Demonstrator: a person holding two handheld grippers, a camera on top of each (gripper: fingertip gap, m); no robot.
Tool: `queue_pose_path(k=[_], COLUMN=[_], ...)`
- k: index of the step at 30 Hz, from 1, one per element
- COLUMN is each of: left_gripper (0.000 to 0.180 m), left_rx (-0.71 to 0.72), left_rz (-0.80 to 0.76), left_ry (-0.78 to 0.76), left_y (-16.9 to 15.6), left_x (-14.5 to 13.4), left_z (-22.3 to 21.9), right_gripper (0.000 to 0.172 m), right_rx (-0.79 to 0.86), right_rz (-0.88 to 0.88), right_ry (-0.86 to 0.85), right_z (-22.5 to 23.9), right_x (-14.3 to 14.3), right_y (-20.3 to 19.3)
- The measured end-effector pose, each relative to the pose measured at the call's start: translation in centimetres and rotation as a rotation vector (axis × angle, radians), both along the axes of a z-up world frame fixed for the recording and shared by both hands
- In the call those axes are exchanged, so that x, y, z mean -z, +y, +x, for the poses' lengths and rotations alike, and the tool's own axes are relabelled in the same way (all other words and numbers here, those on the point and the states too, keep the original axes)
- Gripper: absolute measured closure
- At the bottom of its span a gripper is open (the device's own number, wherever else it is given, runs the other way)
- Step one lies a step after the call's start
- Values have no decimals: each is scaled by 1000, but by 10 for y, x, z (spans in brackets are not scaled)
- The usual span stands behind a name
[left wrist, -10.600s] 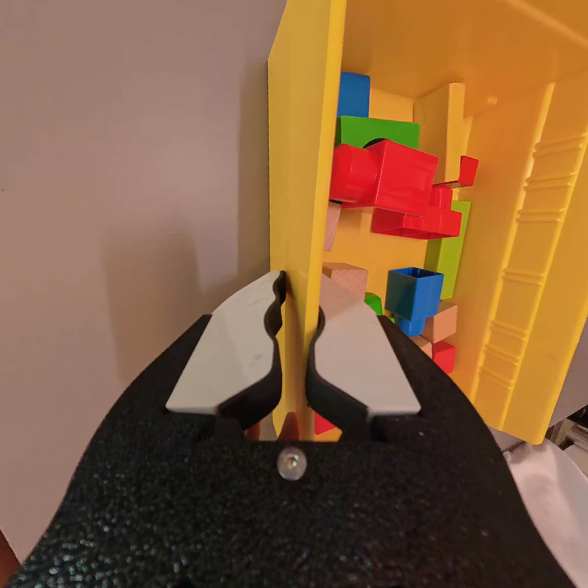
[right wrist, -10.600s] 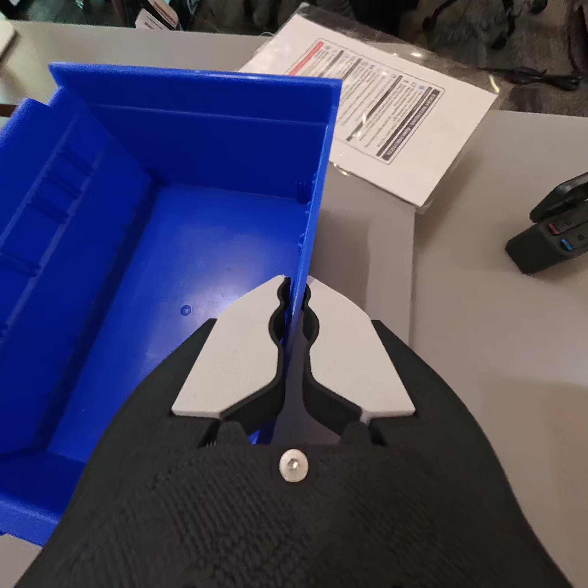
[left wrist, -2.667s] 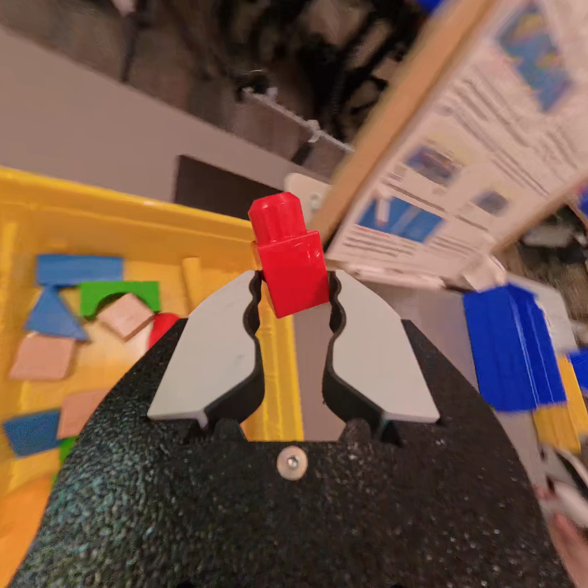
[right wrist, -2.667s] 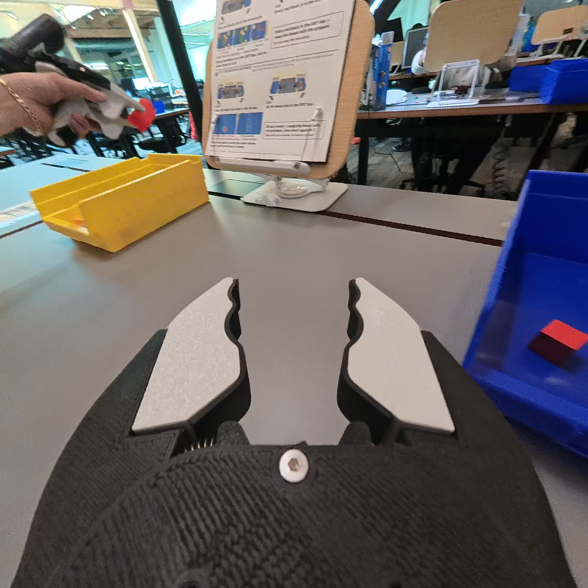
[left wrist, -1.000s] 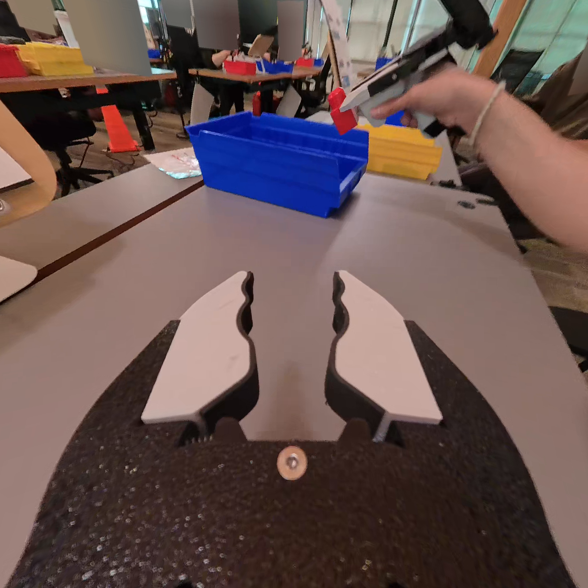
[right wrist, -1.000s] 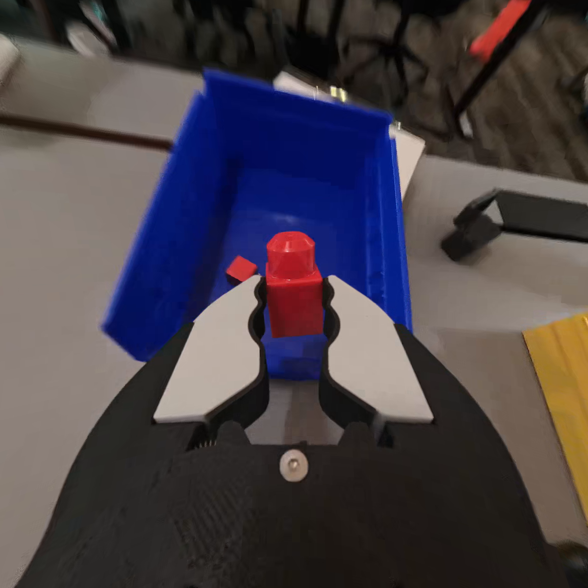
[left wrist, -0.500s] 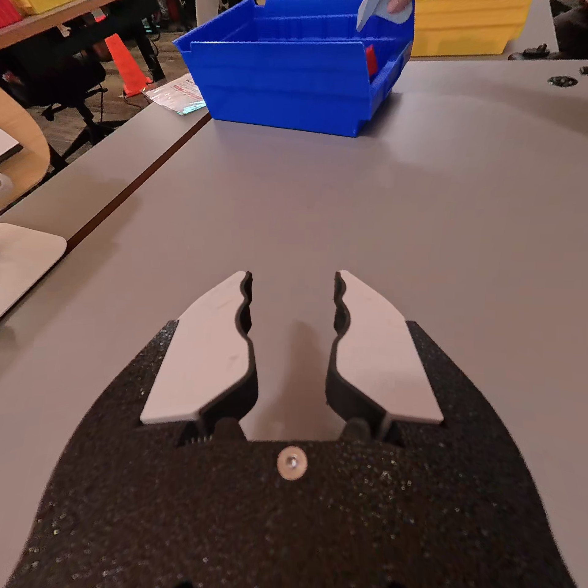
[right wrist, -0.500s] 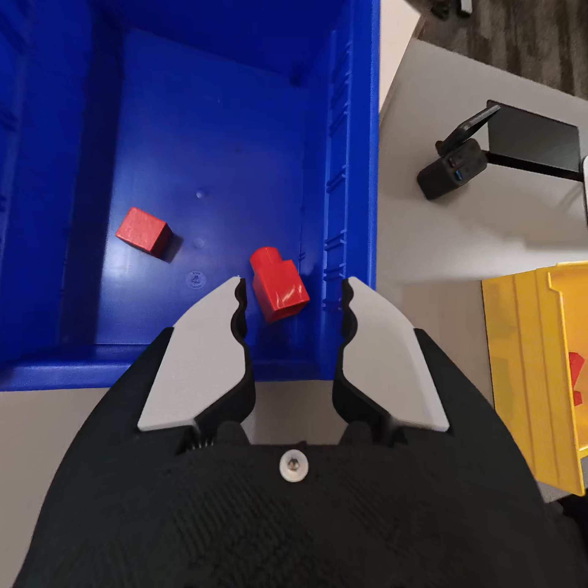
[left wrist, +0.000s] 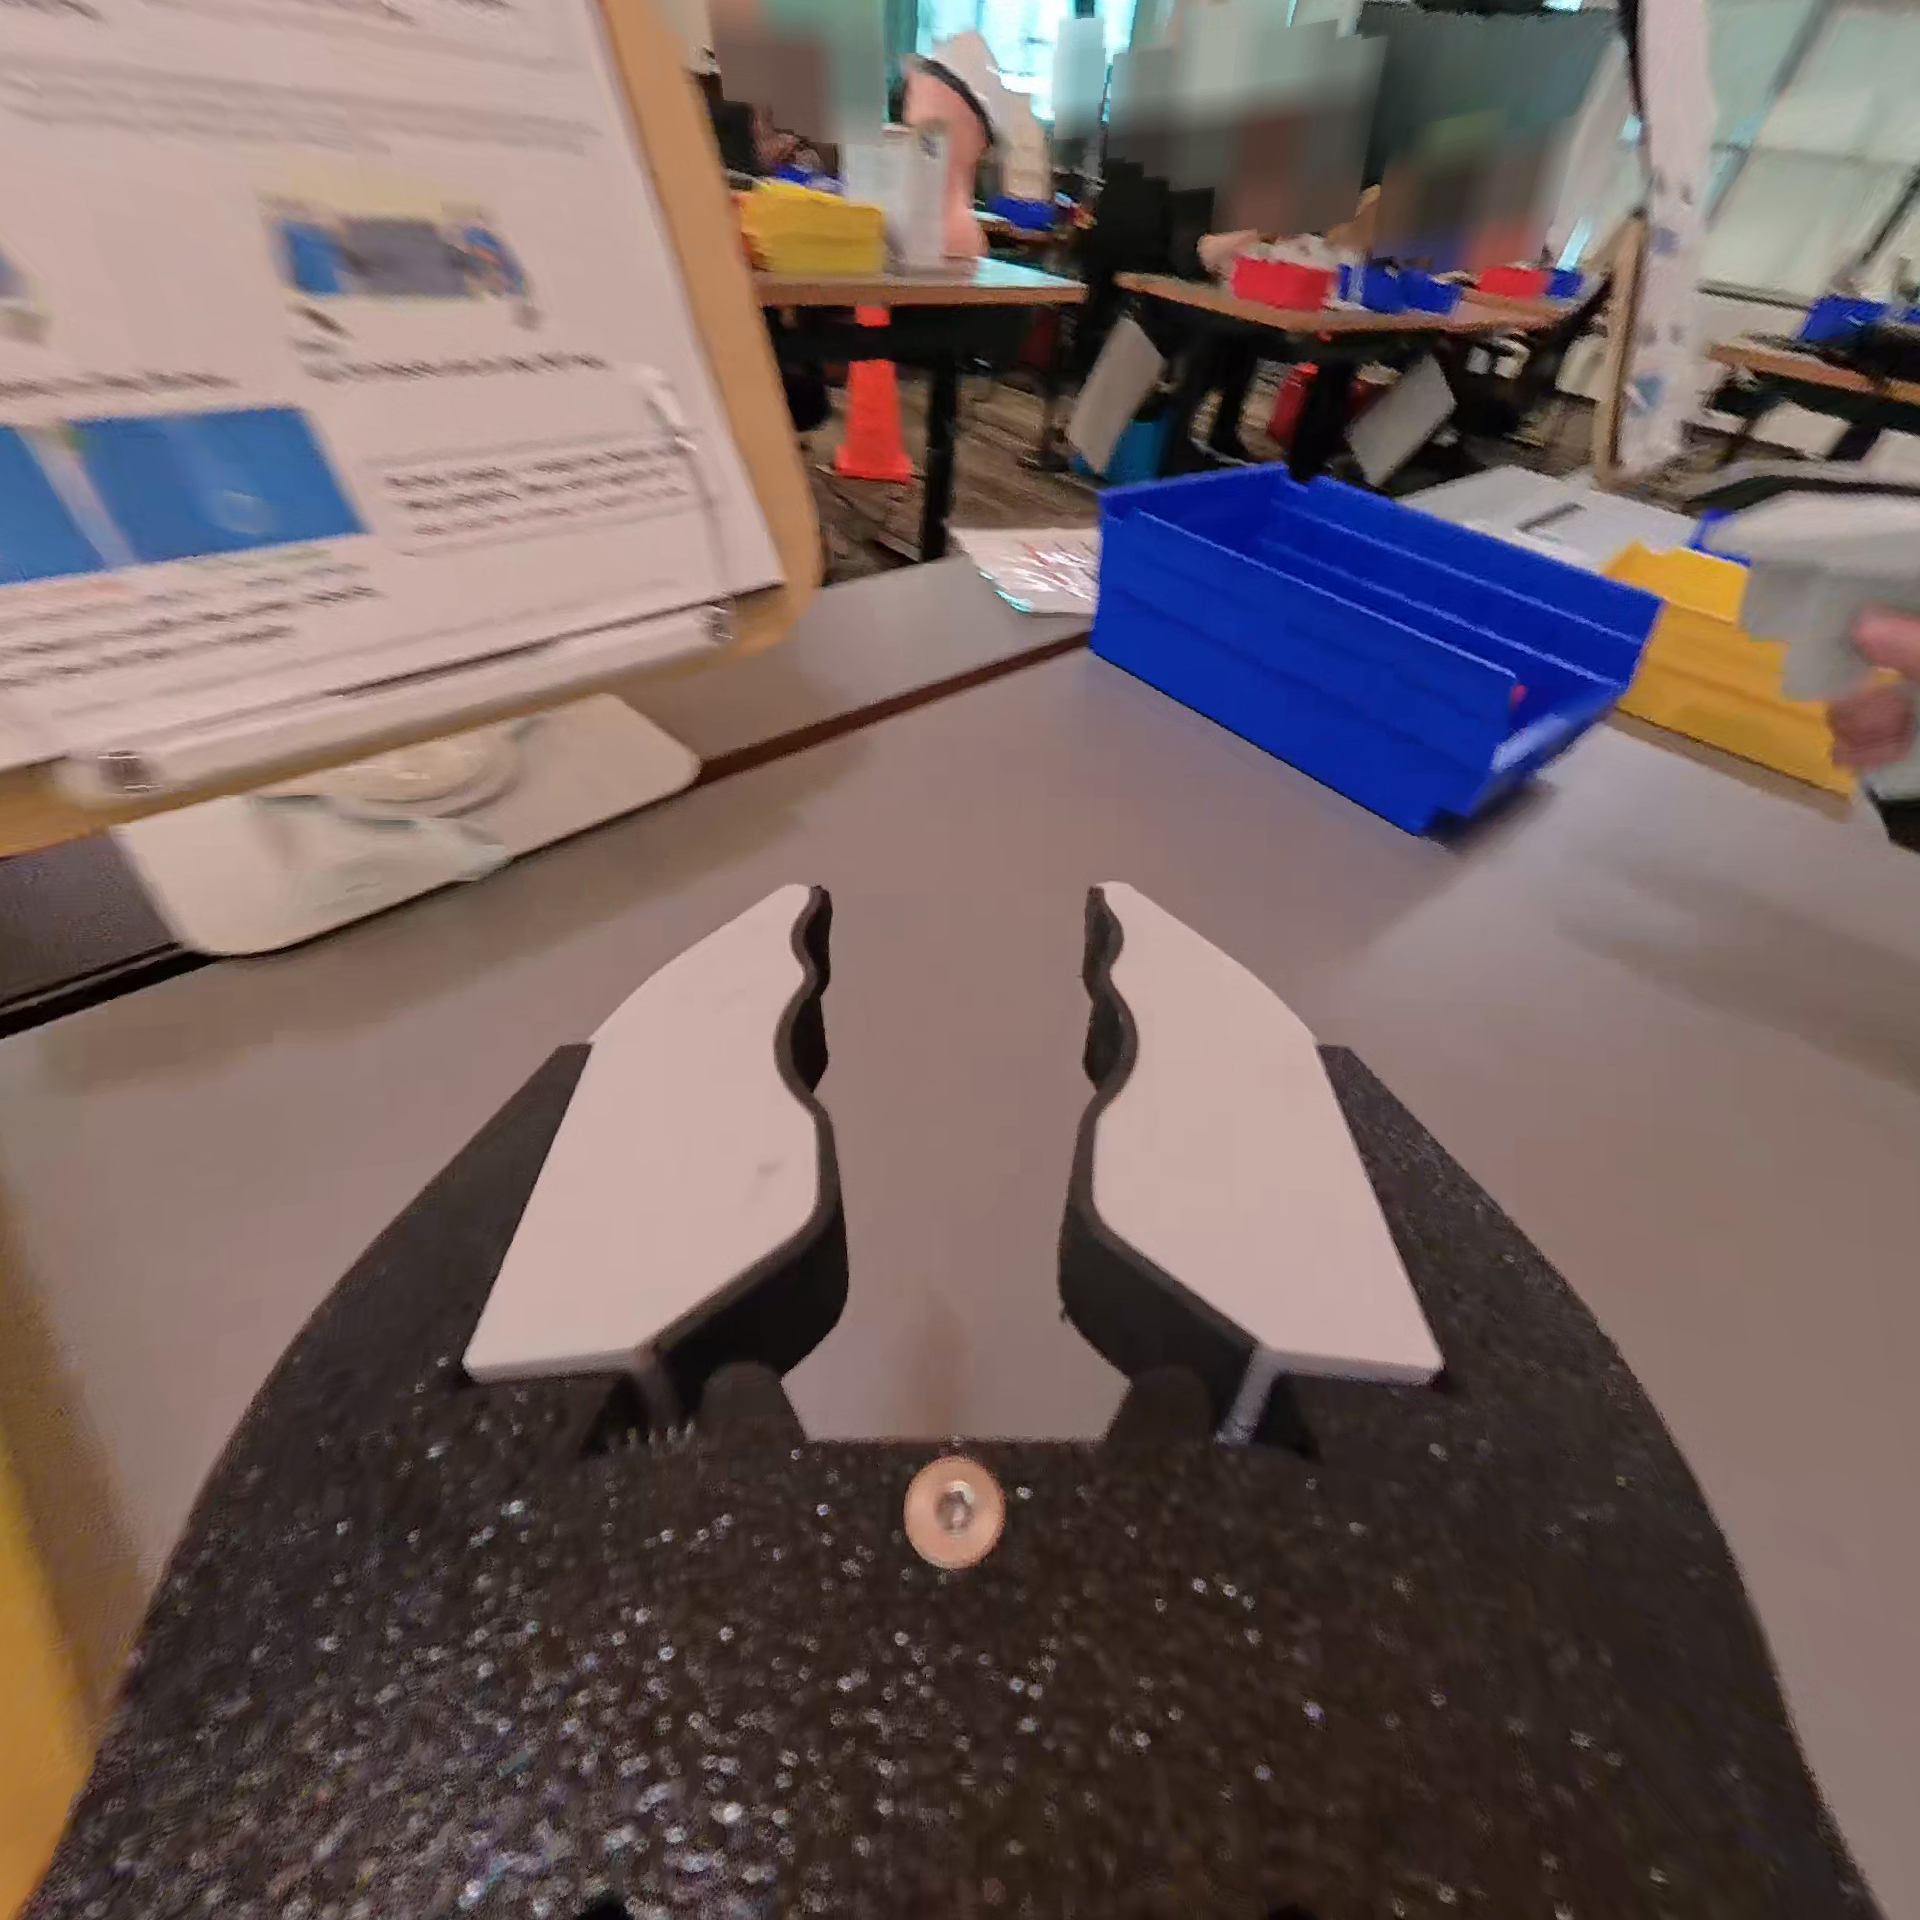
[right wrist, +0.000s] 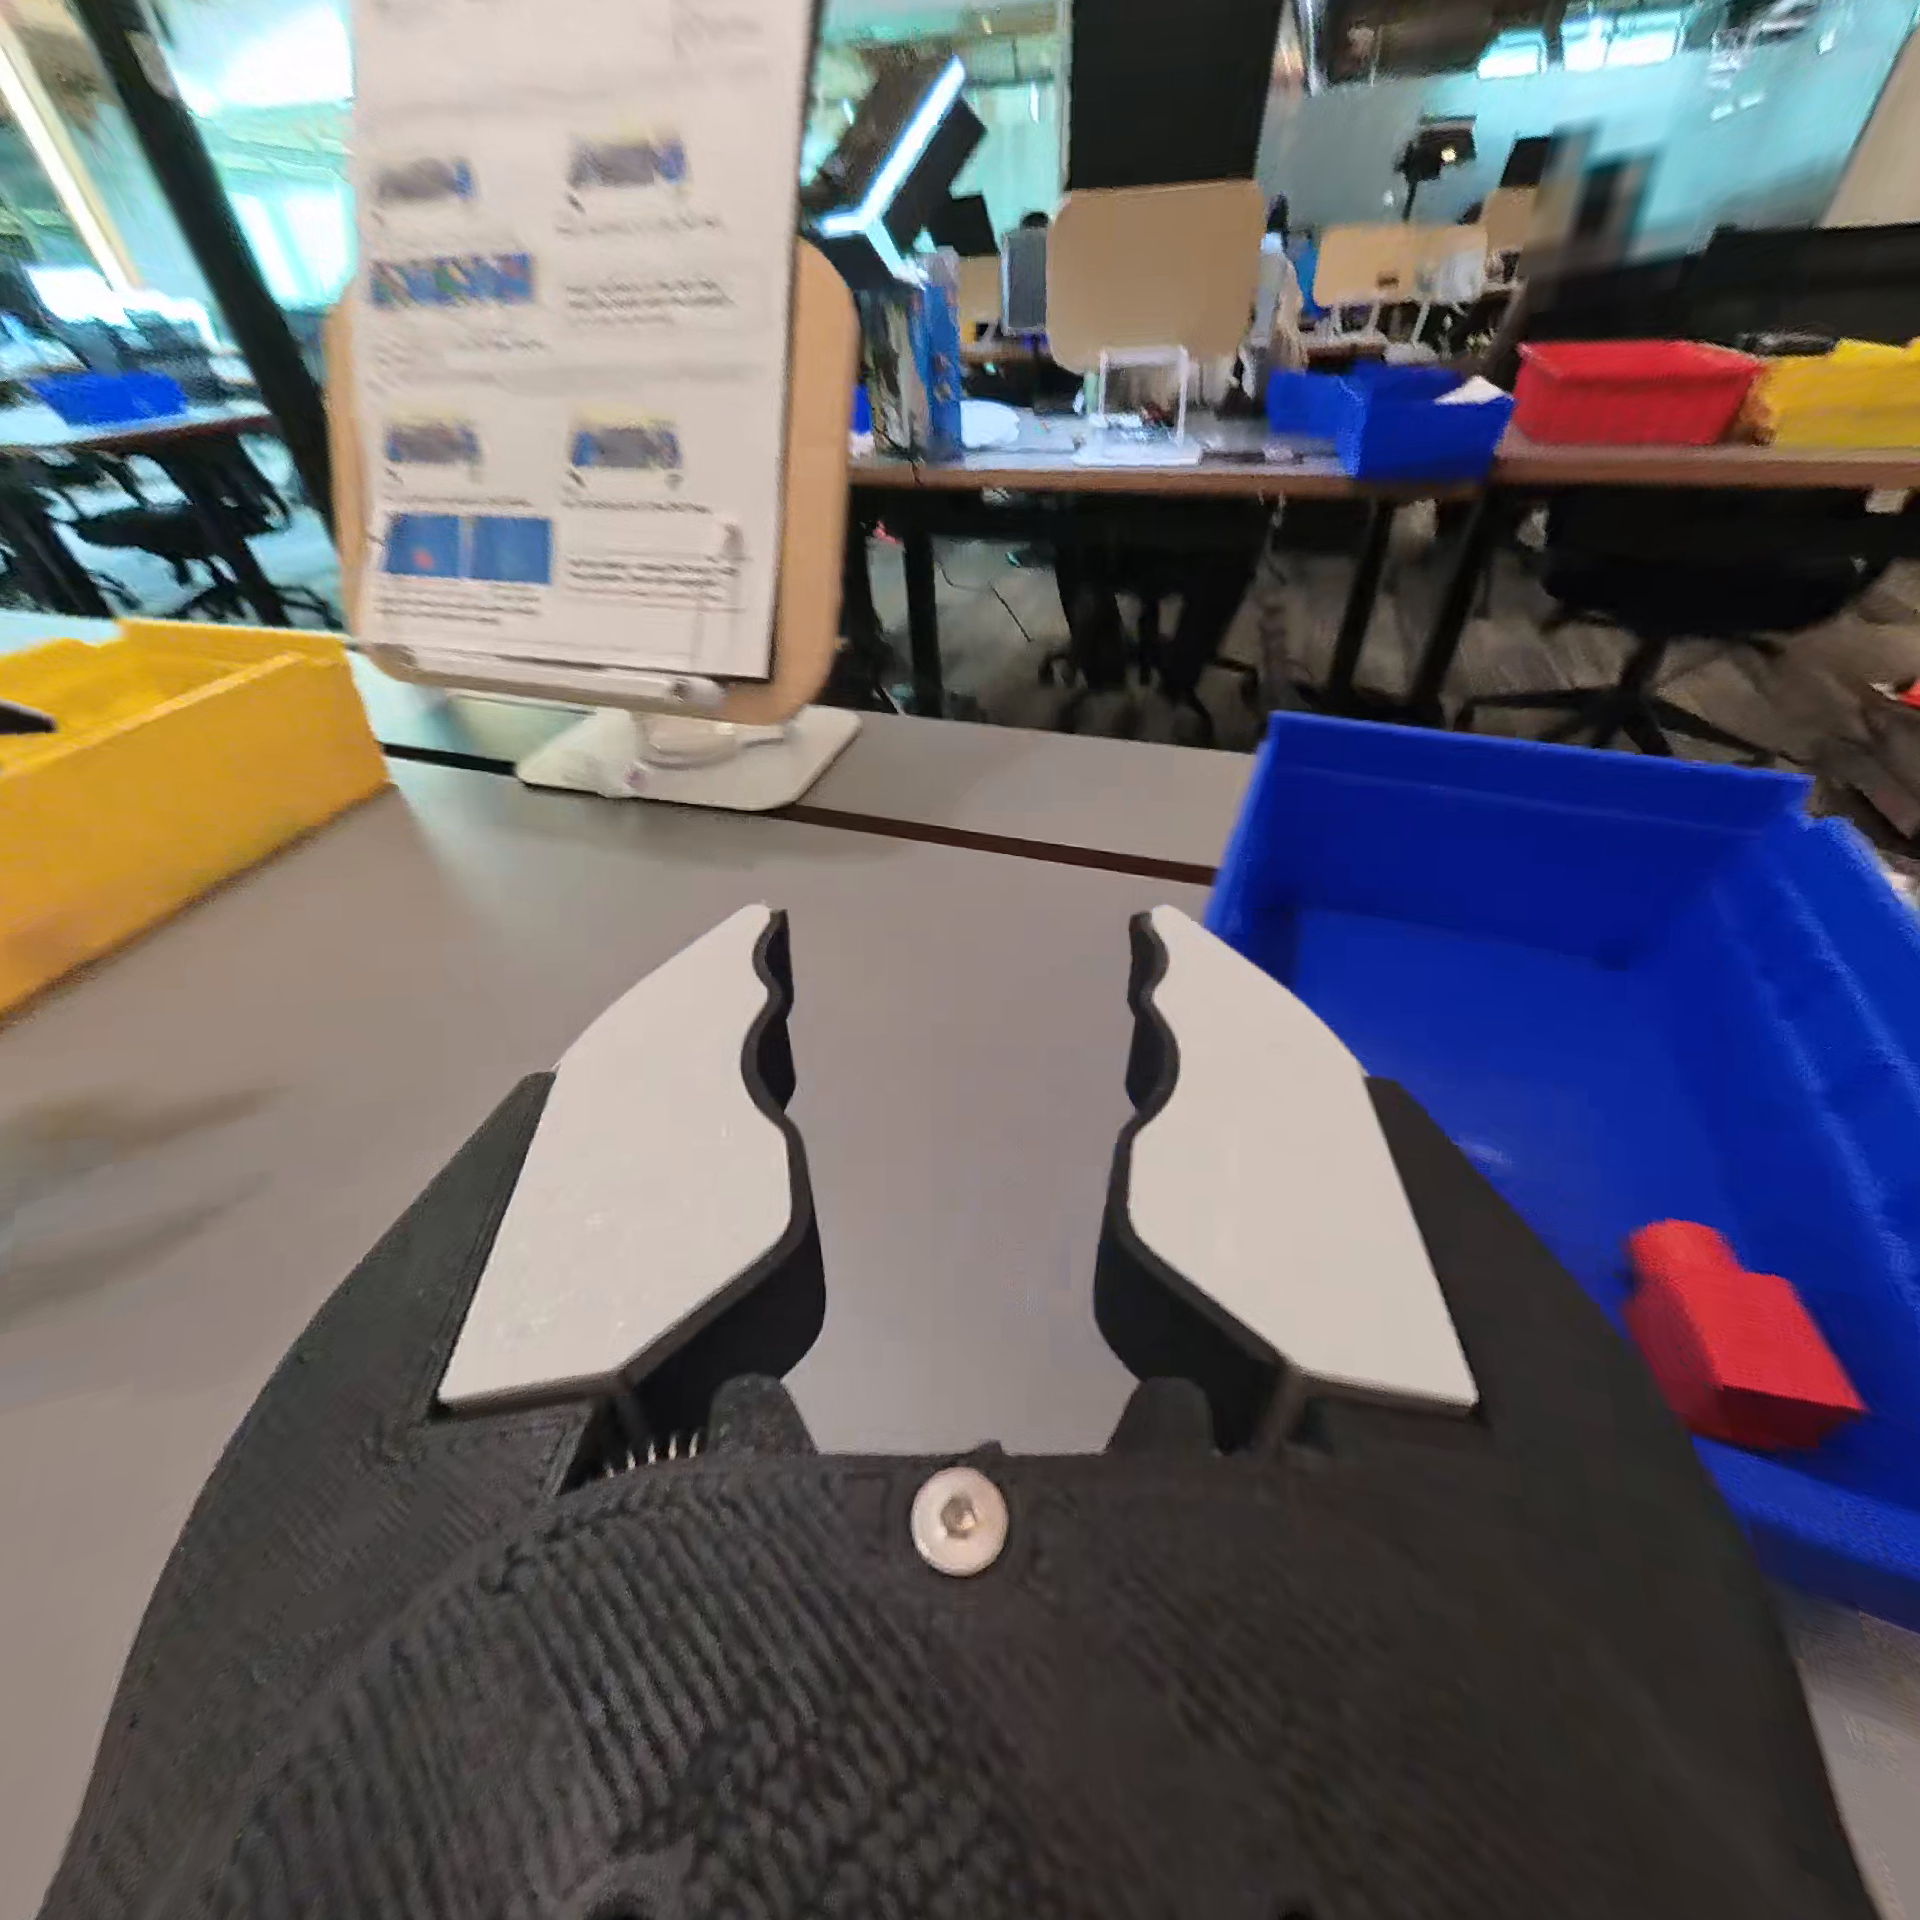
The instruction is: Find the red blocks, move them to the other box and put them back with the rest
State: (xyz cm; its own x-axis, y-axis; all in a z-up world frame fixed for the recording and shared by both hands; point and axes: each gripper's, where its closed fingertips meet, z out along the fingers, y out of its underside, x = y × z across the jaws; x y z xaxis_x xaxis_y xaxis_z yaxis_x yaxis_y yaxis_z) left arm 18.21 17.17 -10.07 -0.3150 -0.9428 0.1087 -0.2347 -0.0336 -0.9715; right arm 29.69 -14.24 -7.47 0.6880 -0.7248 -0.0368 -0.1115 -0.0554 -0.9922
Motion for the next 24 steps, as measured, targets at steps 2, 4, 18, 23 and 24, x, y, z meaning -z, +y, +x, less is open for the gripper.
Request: queue_pose_path(k=[2, 4, 18, 23, 24], left_gripper=[136, 136, 108, 96, 94], left_rx=[-47, -101, -503, -519, -518], left_rz=[7, 27, 61, 103, 99], left_ry=[-1, 17, 765, 960, 998], left_y=[27, 59, 281, 290, 290], left_x=[-16, -27, 60, 89, 95], left_z=[-15, -30, -37, -17, -11], right_gripper=[109, 111, 111, 111, 111], right_rx=[-22, -52, -110, -111, -111], right_rz=[42, 49, 43, 53, 55], right_ry=[-11, -22, -9, -9, -14], right_z=[-12, -19, -32, -31, -31], right_x=[2, 5, 26, 24, 23], right_y=[11, 20, 34, 31, 31])
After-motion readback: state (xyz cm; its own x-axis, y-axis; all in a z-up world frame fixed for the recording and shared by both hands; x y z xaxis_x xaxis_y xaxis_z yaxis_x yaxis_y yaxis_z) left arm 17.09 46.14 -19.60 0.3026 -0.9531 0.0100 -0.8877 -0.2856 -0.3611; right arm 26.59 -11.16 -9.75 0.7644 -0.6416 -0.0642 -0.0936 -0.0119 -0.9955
